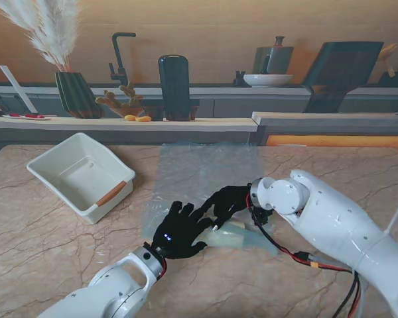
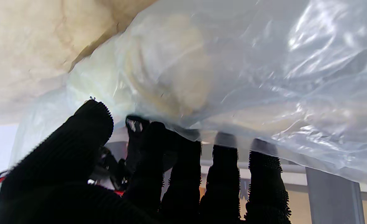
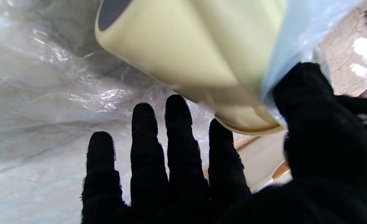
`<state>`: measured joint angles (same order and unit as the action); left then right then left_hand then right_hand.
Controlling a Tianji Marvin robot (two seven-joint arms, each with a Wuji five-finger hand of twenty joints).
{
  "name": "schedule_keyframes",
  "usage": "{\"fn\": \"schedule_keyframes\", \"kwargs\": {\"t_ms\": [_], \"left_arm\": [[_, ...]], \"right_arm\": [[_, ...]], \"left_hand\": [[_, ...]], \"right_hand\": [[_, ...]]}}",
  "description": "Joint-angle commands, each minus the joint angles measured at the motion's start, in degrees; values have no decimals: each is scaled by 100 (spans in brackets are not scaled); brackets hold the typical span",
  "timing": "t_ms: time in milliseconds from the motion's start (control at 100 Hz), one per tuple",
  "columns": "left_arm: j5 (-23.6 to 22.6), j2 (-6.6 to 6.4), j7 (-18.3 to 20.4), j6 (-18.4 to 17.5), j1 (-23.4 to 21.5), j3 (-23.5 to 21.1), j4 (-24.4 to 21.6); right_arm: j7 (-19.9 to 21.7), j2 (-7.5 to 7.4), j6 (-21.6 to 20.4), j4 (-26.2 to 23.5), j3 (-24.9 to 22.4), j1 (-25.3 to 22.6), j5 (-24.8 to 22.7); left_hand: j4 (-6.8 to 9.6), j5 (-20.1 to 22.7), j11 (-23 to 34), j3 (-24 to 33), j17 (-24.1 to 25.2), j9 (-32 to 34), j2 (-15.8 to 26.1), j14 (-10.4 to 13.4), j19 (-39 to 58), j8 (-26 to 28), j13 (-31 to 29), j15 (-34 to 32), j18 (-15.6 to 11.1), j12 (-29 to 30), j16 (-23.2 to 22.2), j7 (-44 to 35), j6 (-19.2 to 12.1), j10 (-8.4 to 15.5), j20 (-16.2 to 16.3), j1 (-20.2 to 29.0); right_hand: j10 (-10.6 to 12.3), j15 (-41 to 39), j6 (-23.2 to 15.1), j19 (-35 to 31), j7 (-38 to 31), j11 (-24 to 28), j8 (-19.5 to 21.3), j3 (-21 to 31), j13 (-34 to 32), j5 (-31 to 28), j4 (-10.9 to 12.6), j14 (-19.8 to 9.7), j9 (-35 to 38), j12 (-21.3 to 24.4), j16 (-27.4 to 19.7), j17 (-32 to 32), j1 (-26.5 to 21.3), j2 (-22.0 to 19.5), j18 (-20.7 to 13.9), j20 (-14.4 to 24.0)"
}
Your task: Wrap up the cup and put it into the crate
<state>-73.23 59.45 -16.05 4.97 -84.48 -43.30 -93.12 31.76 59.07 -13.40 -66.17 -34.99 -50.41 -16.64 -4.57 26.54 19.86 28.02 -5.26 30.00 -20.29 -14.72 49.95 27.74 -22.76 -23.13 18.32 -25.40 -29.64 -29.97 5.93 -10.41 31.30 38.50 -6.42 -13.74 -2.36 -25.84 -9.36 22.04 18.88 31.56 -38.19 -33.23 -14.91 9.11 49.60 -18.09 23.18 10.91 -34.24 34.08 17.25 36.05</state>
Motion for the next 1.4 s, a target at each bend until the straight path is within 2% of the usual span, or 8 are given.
{"fn": "schedule_keyframes", "kwargs": {"t_ms": [0, 210, 280, 320, 560, 800, 1210, 1390], "left_arm": [[52, 45, 67, 76, 82, 64, 120], [321, 84, 561, 462, 422, 403, 355], [416, 94, 653, 508, 547, 507, 470], [459, 95, 721, 508, 612, 545, 528], [843, 111, 1127, 410, 870, 674, 721], [1148, 147, 1361, 439, 1116, 867, 867], [1943, 285, 1592, 683, 1252, 844, 981], [2417, 345, 1731, 739, 1275, 760, 1007]], "right_arm": [[177, 48, -21, 334, 250, 21, -82], [440, 201, 141, 832, 722, 420, 461], [527, 208, 385, 822, 668, 398, 527], [539, 200, 554, 776, 592, 350, 509], [242, 110, 901, 298, -378, -212, 28], [-419, 55, 829, -647, -1753, -1181, -717], [-2807, 97, -1232, -2288, -3524, -3232, -3303], [-3525, 20, -1168, -2744, -3661, -3858, -4704]], "left_hand": [[106, -295, -256, -116, 168, -392, 38, 26, -193, -192, 363, 222, -83, 152, 116, 416, 298, -138, -41, -136], [122, -305, -477, -338, 216, -460, 13, 35, -418, -433, 439, 417, -79, 472, 286, 748, 157, -103, -112, -120], [116, -176, -468, -396, 222, -446, 1, 44, -463, -319, 464, 485, -82, 513, 323, 564, 11, -107, -130, -118], [114, -128, -462, -407, 222, -435, -1, 56, -465, -290, 469, 492, -82, 516, 326, 520, -35, -114, -129, -131], [96, 134, -297, -373, 171, 61, -74, 112, -447, -146, 203, 438, -4, 418, 297, 289, -178, 8, -104, -187], [85, 335, -182, -250, 20, 396, -99, 77, -315, -26, -137, 269, 9, 311, 192, 90, -245, 12, -13, -183], [37, 773, 69, -292, -420, 1119, 104, -85, 415, 144, -855, -343, -17, 102, -127, -266, -303, 22, 153, -224], [58, 790, -16, -692, -390, 1063, 233, -116, 433, 105, -808, -344, -22, 129, -99, -196, -313, -16, -51, -97]], "right_hand": [[182, 106, -1600, 33, -4219, -101, 639, 1402, 149, -1258, 752, -175, 124, -91, 79, -125, -1656, -742, -49, -12], [19, 237, -1590, 60, -4242, -358, 488, 1103, 344, -992, 776, -197, -186, 4, 82, -263, -1628, -592, -145, 91], [-202, 276, -1174, 67, -3916, -443, 233, 818, 465, -231, 891, -146, -552, 19, 98, -286, -1113, -369, -166, 164], [-301, 296, -787, 98, -2990, -476, 596, 781, 547, -103, 1022, -94, -835, 23, 120, -300, -667, -403, -164, 275], [-475, 445, -220, 148, -1726, -631, 981, 250, 1012, 802, 1150, 41, -2002, 118, 78, -497, 817, -470, -148, 410], [-546, 444, -101, 129, -1665, -555, 1045, 271, 1074, 945, 1110, 78, -2208, 121, 71, -484, 1148, -617, -151, 455], [-575, -71, 98, -141, -1891, 235, 1234, 676, 583, 870, 1187, 37, -1980, 29, 230, 234, 792, -335, -212, 548], [-661, -338, 390, -233, -1771, 497, 1172, 905, 514, 911, 1329, 91, -2016, 16, 262, 425, 316, -170, -181, 496]]}}
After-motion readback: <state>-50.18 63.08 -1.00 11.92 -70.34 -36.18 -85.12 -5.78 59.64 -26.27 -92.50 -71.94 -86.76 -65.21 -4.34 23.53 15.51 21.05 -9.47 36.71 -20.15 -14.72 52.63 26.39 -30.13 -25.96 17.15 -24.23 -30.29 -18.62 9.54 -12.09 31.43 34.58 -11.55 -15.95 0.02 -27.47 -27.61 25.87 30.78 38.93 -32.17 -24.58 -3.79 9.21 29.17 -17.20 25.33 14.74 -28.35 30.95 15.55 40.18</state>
